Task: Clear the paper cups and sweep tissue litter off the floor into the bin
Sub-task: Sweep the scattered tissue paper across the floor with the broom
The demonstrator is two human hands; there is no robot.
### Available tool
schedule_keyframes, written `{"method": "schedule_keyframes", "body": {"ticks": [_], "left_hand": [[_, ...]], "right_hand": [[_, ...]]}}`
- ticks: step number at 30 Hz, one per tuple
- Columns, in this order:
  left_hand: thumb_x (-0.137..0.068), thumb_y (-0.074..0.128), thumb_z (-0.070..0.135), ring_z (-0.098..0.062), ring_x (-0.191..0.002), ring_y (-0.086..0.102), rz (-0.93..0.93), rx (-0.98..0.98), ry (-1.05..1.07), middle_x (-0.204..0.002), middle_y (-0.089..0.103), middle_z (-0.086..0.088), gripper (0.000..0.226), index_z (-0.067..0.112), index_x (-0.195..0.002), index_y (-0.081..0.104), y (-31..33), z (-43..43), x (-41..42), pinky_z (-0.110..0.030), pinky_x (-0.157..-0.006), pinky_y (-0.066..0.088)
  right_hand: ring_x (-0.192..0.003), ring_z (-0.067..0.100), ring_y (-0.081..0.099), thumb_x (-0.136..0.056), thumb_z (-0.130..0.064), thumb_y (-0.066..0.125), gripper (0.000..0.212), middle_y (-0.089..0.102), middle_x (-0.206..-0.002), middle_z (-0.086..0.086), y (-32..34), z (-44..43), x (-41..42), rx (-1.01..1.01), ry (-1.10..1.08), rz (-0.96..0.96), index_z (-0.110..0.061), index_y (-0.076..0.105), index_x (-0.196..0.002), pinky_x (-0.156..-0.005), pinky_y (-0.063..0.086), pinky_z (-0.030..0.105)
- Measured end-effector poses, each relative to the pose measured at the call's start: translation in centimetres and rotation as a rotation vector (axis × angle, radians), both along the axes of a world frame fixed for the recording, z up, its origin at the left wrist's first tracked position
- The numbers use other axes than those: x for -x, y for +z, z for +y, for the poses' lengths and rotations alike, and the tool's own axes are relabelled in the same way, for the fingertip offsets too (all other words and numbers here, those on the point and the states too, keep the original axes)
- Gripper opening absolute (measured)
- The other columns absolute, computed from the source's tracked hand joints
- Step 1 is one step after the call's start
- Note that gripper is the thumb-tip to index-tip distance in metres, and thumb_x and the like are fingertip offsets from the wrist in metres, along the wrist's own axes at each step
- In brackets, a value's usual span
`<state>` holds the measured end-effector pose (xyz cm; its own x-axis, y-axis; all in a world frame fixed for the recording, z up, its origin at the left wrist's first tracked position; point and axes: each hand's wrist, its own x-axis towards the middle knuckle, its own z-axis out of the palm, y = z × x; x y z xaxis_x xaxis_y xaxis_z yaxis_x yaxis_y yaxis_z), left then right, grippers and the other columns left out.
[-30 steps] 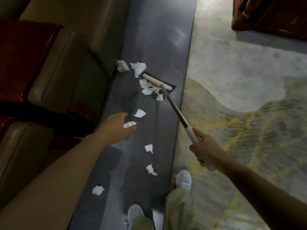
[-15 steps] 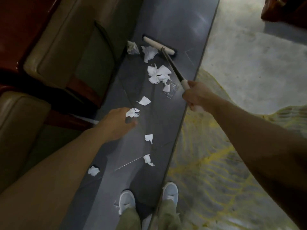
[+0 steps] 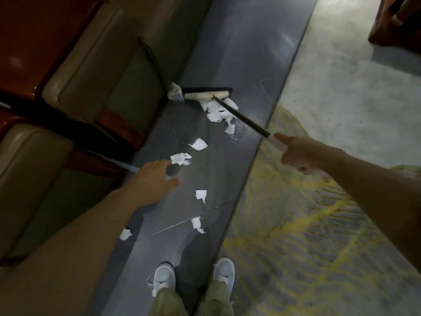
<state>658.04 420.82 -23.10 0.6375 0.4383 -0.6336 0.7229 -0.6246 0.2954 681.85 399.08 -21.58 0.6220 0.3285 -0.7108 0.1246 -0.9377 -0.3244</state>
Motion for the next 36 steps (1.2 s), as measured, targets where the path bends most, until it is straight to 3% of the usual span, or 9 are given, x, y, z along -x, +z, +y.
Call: {"method": "schedule_keyframes", "body": {"ticks": [3, 9, 15, 19, 23, 27, 31, 36], "left_hand": [[-0.091, 0.056, 0.039, -0.025, -0.137, 0.03, -0.019, -0.002, -0.039, -0.149, 0.034, -0.01, 0.066, 0.01, -0.145, 0.03, 0.6, -1.4, -1.1, -0.034, -0.111, 0.027], [-0.089, 0.058, 0.042, -0.024, -0.135, 0.034, -0.055, 0.024, -0.03, -0.15, 0.033, -0.008, 0.069, 0.012, -0.145, 0.031, 0.8, -2.3, -1.6, -0.035, -0.112, 0.028], [-0.091, 0.057, 0.039, -0.023, -0.135, 0.031, -0.017, -0.02, -0.013, -0.149, 0.034, -0.007, 0.064, 0.014, -0.144, 0.032, 0.7, -1.5, 0.4, -0.031, -0.109, 0.027], [-0.092, 0.055, 0.04, -0.023, -0.138, 0.028, 0.031, -0.038, 0.013, -0.152, 0.03, -0.007, 0.066, 0.013, -0.146, 0.029, 0.6, -0.6, 1.7, -0.031, -0.111, 0.024], [-0.092, 0.054, 0.041, -0.024, -0.139, 0.026, 0.043, -0.037, 0.015, -0.153, 0.028, -0.006, 0.067, 0.013, -0.147, 0.027, 1.2, -0.9, 1.7, -0.032, -0.112, 0.022], [-0.091, 0.056, 0.041, -0.025, -0.138, 0.028, 0.0, -0.045, 0.006, -0.151, 0.031, -0.009, 0.068, 0.011, -0.146, 0.028, 1.6, -1.2, 0.7, -0.033, -0.112, 0.026], [-0.092, 0.056, 0.04, -0.023, -0.139, 0.027, -0.036, -0.027, -0.001, -0.151, 0.031, -0.008, 0.066, 0.012, -0.146, 0.029, 1.9, -2.1, -0.3, -0.033, -0.11, 0.026], [-0.092, 0.055, 0.039, -0.023, -0.139, 0.025, -0.031, -0.041, -0.009, -0.151, 0.03, -0.008, 0.066, 0.012, -0.146, 0.029, 2.1, -2.4, 0.3, -0.03, -0.11, 0.024]], "right_hand": [[-0.036, 0.018, 0.038, -0.085, 0.002, 0.049, 0.072, 0.046, -0.057, 0.011, 1.6, -3.0, -0.6, -0.092, -0.098, 0.075, -0.036, 0.037, -0.145, -0.032, 0.031, 0.016], [-0.032, 0.016, 0.038, -0.087, 0.004, 0.048, 0.071, 0.044, -0.058, 0.009, 0.9, -2.3, 1.3, -0.24, -0.192, 0.095, -0.028, 0.032, -0.148, -0.028, 0.03, 0.016], [-0.019, 0.004, 0.036, -0.091, -0.001, 0.046, 0.056, 0.038, -0.065, 0.009, -0.3, 4.5, 0.0, -0.208, 0.001, 0.02, -0.026, 0.044, -0.141, -0.028, 0.027, 0.01], [-0.043, 0.018, 0.05, -0.087, -0.006, 0.047, 0.061, 0.047, -0.067, 0.007, -0.6, 4.8, 0.8, -0.026, 0.301, -0.057, -0.027, 0.039, -0.144, -0.031, 0.037, 0.017], [-0.046, 0.022, 0.057, -0.083, -0.008, 0.049, 0.074, 0.061, -0.082, 0.013, 0.6, 1.2, -0.9, 0.102, 0.434, -0.212, -0.04, 0.03, -0.147, -0.037, 0.046, 0.023], [-0.043, 0.024, 0.049, -0.084, -0.004, 0.055, 0.07, 0.056, -0.071, 0.009, 2.9, -3.0, -3.5, 0.064, 0.257, -0.181, -0.043, 0.04, -0.141, -0.036, 0.04, 0.023], [-0.044, 0.023, 0.045, -0.087, -0.003, 0.054, 0.07, 0.054, -0.067, 0.011, 3.0, -4.5, -3.1, 0.012, 0.127, -0.101, -0.042, 0.037, -0.143, -0.04, 0.04, 0.026], [-0.031, 0.017, 0.039, -0.085, 0.001, 0.05, 0.073, 0.048, -0.055, 0.011, 2.0, -1.9, -2.2, -0.091, 0.158, -0.082, -0.035, 0.034, -0.146, -0.028, 0.034, 0.018]]}}
